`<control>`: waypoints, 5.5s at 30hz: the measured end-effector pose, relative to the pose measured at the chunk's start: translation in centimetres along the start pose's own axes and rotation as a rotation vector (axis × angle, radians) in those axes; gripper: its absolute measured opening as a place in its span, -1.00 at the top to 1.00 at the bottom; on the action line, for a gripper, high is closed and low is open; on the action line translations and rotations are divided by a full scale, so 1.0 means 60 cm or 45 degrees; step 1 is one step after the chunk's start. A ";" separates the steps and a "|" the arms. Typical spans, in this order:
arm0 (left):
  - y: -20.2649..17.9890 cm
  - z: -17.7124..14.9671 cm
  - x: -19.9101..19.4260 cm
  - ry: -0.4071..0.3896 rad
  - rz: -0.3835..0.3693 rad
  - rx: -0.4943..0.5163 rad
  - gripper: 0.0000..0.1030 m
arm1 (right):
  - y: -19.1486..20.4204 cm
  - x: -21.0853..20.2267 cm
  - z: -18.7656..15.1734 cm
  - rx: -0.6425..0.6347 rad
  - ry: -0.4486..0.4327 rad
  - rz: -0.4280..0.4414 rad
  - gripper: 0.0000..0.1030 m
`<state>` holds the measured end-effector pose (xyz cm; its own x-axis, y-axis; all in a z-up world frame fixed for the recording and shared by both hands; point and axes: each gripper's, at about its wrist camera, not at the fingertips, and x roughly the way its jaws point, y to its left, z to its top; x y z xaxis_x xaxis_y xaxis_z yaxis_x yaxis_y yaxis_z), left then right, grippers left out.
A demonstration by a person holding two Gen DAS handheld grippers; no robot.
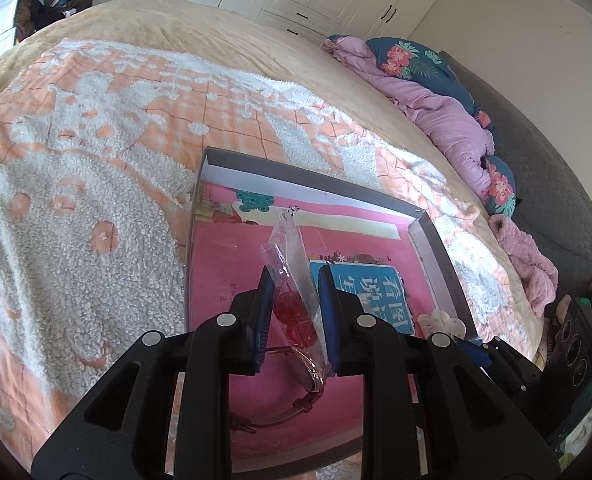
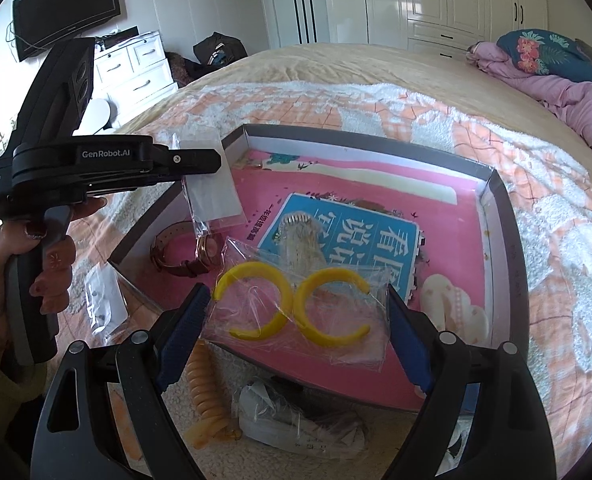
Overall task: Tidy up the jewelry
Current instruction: 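Lower the red-item bag into the grey box with the left tool while the right tool drops the hoops there, then open both tools and withdraw them from the grey box toward the remaining items, then grasp the white stud-earring card with the left tool while the right tool grasps the bagged white item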
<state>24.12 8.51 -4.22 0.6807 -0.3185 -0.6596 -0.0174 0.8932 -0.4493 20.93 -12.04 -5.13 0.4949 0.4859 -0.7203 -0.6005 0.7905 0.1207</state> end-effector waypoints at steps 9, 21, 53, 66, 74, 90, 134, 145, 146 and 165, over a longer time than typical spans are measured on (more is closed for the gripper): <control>-0.001 -0.002 0.000 0.001 0.000 0.002 0.72 | -0.004 0.008 -0.006 0.024 0.030 0.012 -0.67; -0.001 -0.004 0.002 0.006 0.001 0.007 0.72 | -0.005 0.005 -0.007 0.051 0.037 0.028 -0.78; -0.026 -0.002 -0.154 -0.179 0.064 -0.003 -0.82 | -0.053 -0.137 -0.001 0.208 -0.171 -0.010 -0.91; -0.036 -0.028 -0.215 -0.227 0.056 -0.003 -0.82 | -0.069 -0.200 -0.005 0.255 -0.258 -0.032 -0.92; -0.060 -0.041 -0.241 -0.245 0.037 0.024 -0.82 | -0.064 -0.227 -0.011 0.252 -0.289 -0.024 -0.92; -0.088 -0.084 -0.247 -0.192 0.023 0.051 -0.82 | -0.045 -0.255 -0.031 0.219 -0.292 -0.005 -0.92; -0.027 -0.200 -0.169 0.087 0.251 0.116 -0.82 | 0.005 -0.180 -0.122 0.171 -0.020 0.078 -0.92; 0.004 -0.201 -0.141 0.099 0.306 0.136 -0.82 | -0.010 -0.120 -0.132 0.283 0.069 0.100 -0.66; 0.006 -0.201 -0.138 0.103 0.309 0.136 -0.82 | -0.011 -0.113 -0.132 0.297 0.079 0.108 -0.65; 0.026 -0.181 -0.105 0.157 0.355 0.140 -0.82 | -0.024 -0.025 -0.107 0.376 0.163 0.027 -0.65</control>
<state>11.82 8.46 -7.30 0.5670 -0.0871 -0.8191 -0.1071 0.9782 -0.1781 17.04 -16.32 -8.58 0.3898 0.4677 -0.7933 -0.3922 0.8637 0.3166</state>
